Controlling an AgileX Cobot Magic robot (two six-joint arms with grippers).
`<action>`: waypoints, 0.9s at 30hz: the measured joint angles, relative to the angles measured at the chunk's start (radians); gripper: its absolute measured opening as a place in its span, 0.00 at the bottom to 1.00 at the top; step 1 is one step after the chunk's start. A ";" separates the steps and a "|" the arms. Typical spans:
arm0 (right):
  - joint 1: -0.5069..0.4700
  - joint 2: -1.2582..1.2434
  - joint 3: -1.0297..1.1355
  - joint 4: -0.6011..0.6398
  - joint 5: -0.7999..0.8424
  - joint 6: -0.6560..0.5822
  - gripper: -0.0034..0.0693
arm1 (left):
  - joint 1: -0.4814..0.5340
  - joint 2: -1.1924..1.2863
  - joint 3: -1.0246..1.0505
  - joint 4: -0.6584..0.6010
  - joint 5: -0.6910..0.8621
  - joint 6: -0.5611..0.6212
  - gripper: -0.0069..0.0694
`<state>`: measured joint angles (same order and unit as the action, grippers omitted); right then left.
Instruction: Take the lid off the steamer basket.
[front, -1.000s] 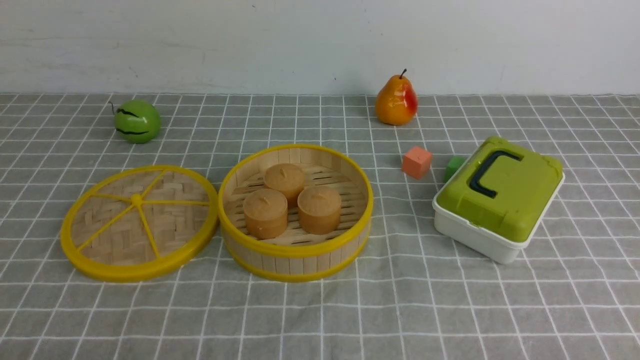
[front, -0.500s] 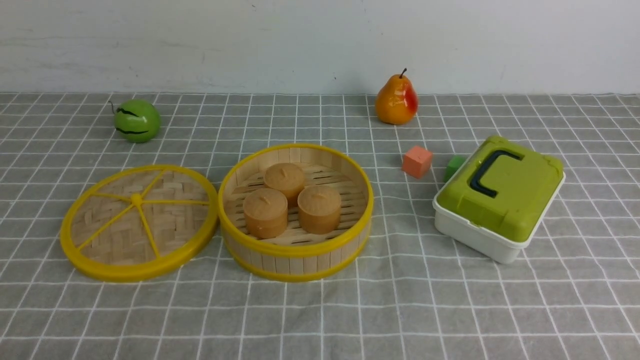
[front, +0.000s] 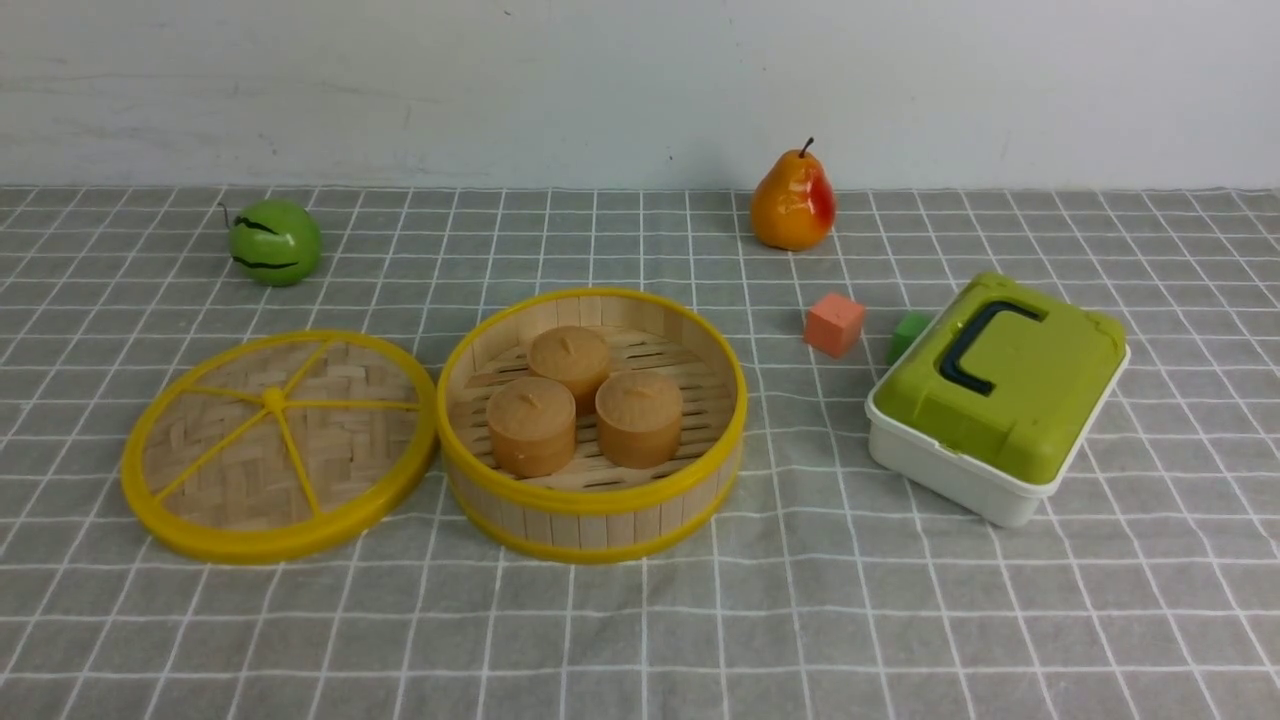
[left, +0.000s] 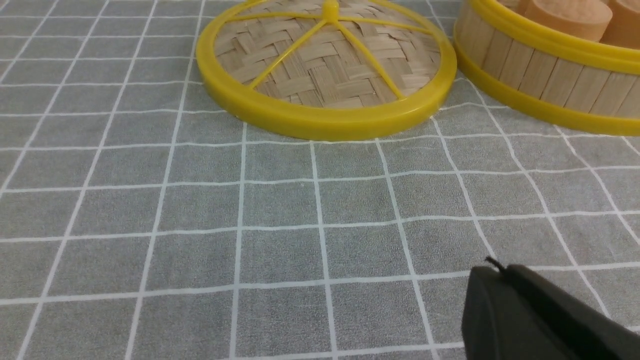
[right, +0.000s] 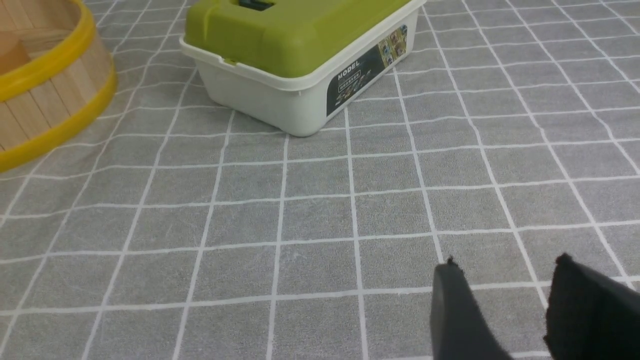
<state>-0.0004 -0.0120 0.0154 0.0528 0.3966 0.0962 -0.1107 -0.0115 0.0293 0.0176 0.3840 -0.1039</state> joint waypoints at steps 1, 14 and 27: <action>0.000 0.000 0.000 0.000 0.000 0.000 0.38 | 0.000 0.000 0.000 0.000 0.000 0.000 0.07; 0.000 0.000 0.000 0.000 0.000 0.000 0.38 | 0.000 0.000 0.000 0.000 0.001 0.000 0.08; 0.000 0.000 0.000 0.000 0.000 0.000 0.38 | 0.000 0.000 0.000 0.000 0.001 0.000 0.09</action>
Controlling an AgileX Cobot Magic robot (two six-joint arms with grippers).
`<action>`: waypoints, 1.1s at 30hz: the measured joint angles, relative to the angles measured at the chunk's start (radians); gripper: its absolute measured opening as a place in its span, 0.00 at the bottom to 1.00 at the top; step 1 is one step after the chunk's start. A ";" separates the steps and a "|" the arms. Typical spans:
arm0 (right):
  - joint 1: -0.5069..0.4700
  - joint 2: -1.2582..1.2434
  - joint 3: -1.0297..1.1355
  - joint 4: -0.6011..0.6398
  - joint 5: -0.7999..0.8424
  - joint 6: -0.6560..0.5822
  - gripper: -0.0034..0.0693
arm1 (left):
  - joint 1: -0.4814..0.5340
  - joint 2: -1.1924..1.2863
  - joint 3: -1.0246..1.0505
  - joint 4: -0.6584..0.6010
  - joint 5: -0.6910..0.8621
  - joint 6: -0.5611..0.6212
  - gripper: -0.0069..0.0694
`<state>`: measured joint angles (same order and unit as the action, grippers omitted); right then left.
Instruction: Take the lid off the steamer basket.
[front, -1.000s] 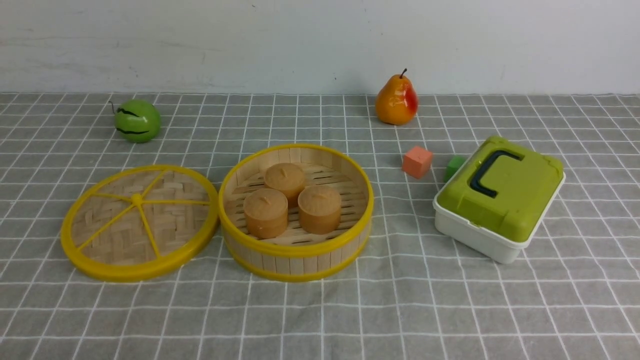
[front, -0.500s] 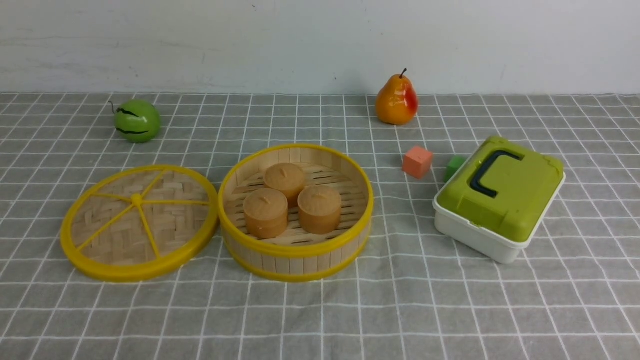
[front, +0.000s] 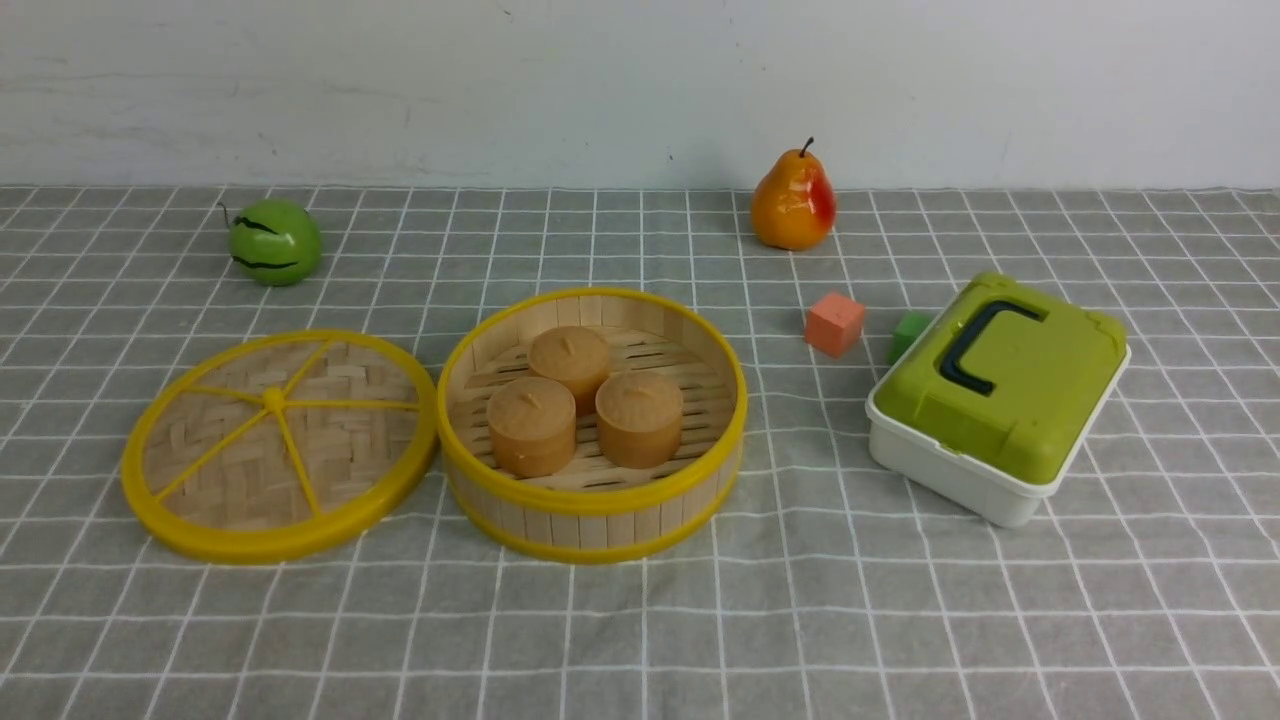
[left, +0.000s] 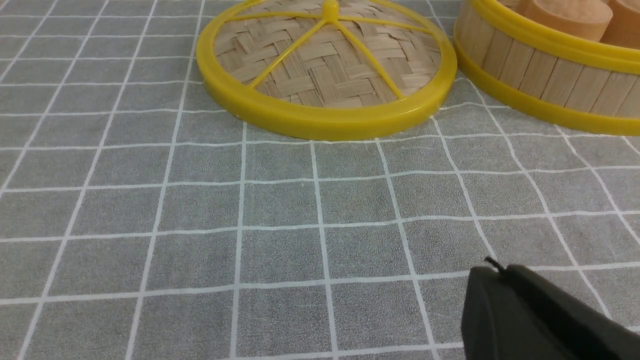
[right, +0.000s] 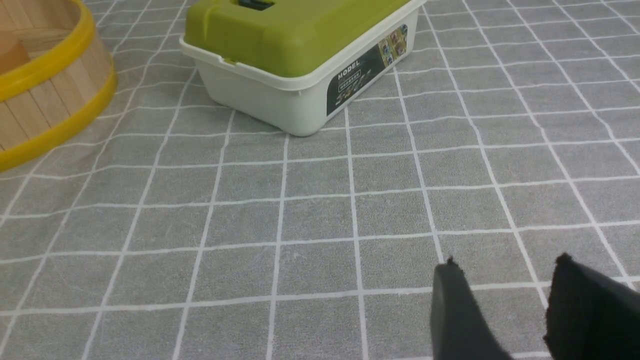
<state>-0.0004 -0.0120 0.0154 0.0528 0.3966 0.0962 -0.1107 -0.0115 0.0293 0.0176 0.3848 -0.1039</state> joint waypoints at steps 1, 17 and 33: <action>0.000 0.000 0.000 0.000 0.000 0.000 0.38 | 0.000 0.000 0.000 0.000 0.000 0.000 0.09; 0.000 0.000 0.000 0.000 0.000 0.000 0.38 | 0.000 0.000 0.000 0.000 0.000 0.000 0.10; 0.000 0.000 0.000 0.000 0.000 0.000 0.38 | 0.000 0.000 0.000 0.000 0.000 0.000 0.11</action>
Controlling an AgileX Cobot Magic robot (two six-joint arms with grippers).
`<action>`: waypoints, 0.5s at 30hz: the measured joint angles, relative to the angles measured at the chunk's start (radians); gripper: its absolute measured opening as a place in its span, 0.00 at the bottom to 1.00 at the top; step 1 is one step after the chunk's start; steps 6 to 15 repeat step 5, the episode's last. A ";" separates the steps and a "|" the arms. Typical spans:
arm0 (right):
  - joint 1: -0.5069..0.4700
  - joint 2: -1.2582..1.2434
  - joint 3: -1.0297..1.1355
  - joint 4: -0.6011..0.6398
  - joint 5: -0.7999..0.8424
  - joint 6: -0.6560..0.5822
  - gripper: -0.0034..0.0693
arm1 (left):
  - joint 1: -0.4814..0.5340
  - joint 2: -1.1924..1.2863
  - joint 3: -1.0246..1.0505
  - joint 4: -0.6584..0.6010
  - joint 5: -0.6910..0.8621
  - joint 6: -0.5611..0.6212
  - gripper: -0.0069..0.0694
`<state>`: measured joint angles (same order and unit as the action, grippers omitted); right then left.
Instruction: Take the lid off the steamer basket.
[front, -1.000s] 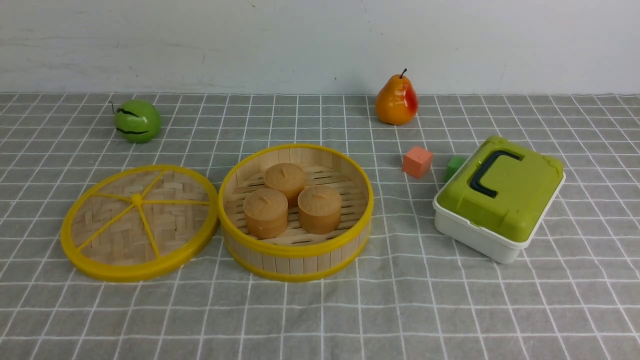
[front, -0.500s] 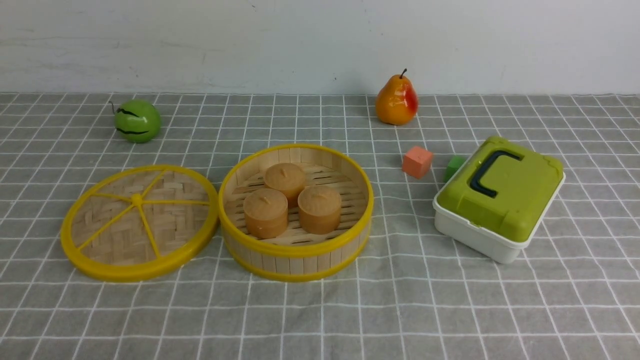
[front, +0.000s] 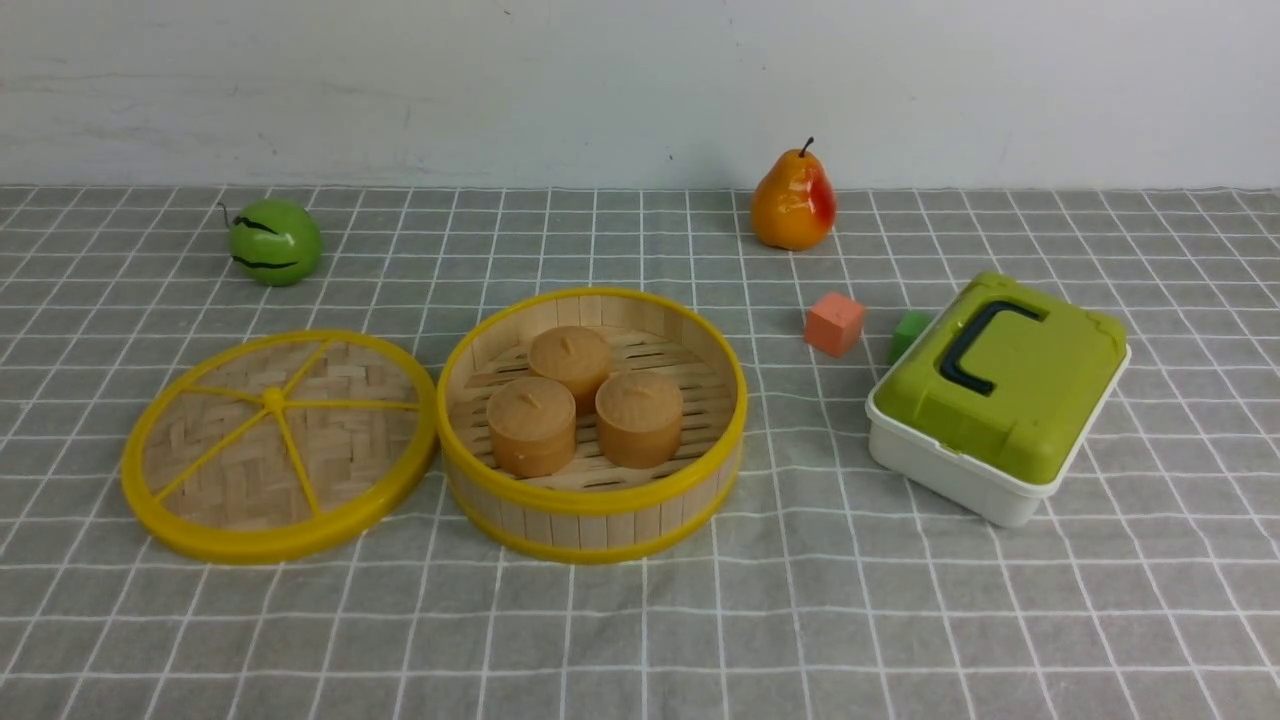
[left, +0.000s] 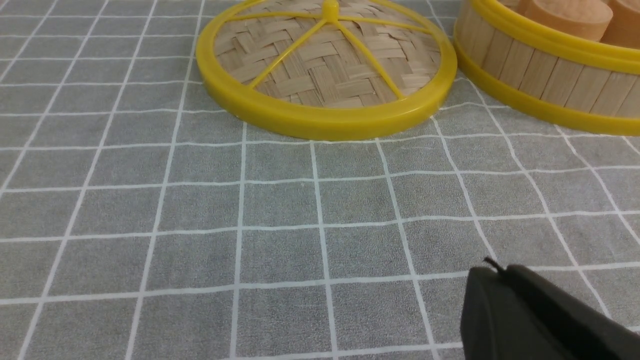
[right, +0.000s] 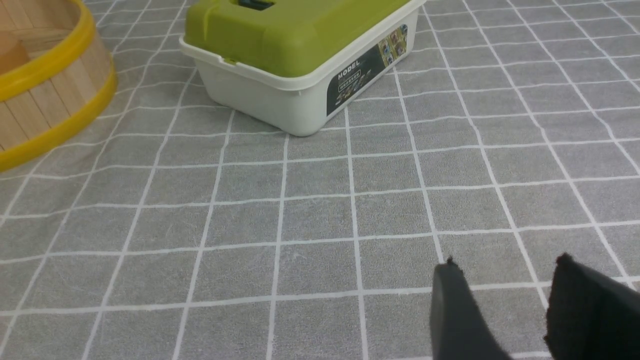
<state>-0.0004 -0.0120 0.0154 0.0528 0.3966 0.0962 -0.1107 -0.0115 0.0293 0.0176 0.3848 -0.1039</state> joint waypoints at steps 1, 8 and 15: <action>0.000 0.000 0.000 0.000 0.000 0.000 0.38 | 0.000 0.000 0.000 0.000 0.000 0.000 0.12; 0.000 0.000 0.000 0.000 0.000 0.000 0.38 | 0.000 0.000 0.000 0.000 0.000 0.000 0.12; 0.000 0.000 0.000 0.000 0.000 0.000 0.38 | 0.000 0.000 0.000 0.000 0.000 0.000 0.12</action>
